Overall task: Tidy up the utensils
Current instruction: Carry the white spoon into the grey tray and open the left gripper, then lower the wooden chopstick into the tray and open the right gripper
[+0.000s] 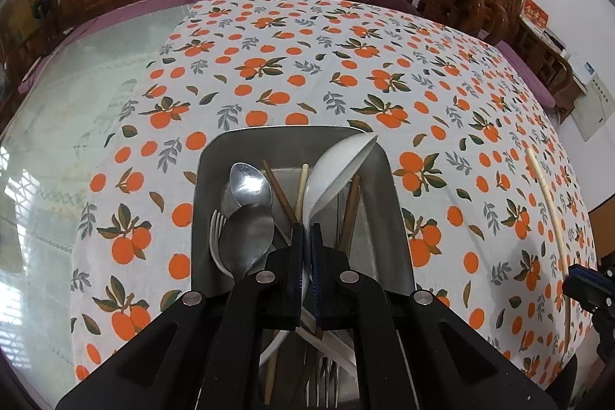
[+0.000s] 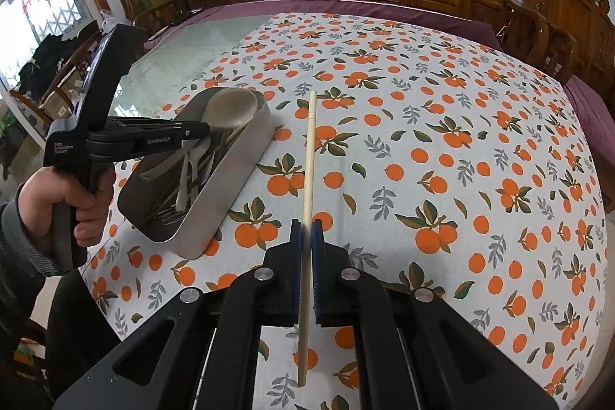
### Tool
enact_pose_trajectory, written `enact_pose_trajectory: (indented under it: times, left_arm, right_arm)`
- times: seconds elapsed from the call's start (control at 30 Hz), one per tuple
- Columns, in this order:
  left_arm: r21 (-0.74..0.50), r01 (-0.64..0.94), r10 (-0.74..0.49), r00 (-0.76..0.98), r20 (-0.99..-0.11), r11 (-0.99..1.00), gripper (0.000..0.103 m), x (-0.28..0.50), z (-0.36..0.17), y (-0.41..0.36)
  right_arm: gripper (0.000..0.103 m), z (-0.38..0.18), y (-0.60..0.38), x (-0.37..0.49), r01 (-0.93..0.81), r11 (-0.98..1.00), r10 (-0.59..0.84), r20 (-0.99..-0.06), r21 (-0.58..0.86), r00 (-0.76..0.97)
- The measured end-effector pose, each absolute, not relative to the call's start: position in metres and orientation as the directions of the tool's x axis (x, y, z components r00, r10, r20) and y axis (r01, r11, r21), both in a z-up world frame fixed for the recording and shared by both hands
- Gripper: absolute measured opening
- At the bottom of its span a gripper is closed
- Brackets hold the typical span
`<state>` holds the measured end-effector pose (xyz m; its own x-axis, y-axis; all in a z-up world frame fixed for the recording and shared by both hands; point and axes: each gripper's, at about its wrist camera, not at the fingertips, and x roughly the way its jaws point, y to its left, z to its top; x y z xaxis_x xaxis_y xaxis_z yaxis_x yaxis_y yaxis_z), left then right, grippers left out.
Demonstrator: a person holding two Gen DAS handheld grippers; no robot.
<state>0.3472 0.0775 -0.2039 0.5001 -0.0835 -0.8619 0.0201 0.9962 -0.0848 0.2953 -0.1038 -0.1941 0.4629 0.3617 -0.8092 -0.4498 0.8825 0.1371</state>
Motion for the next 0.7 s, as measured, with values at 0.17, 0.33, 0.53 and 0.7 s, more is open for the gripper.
enact_pose_trajectory:
  times: [0.17, 0.33, 0.53, 0.7]
  left_arm:
    - [-0.081, 0.033, -0.086, 0.514, -0.853, 0.996, 0.006, 0.341, -0.194, 0.081]
    - [-0.067, 0.033, -0.075, 0.549, -0.833, 0.997, 0.014, 0.326, -0.177, 0.095]
    - [-0.041, 0.018, -0.044, 0.581, -0.812, 0.999, 0.018, 0.306, -0.159, 0.120]
    - [-0.022, 0.003, -0.019, 0.599, -0.801, 1.000, 0.019, 0.293, -0.150, 0.139]
  right_arm:
    - [0.006, -0.195, -0.096, 0.298, -0.458, 0.878, 0.369, -0.809, 0.142, 0.458]
    - [0.006, -0.191, -0.079, 0.301, -0.478, 0.864, 0.398, -0.799, 0.160, 0.451]
    - [0.006, -0.187, -0.047, 0.305, -0.515, 0.838, 0.436, -0.788, 0.180, 0.435]
    - [0.006, -0.186, -0.018, 0.309, -0.541, 0.817, 0.465, -0.782, 0.199, 0.415]
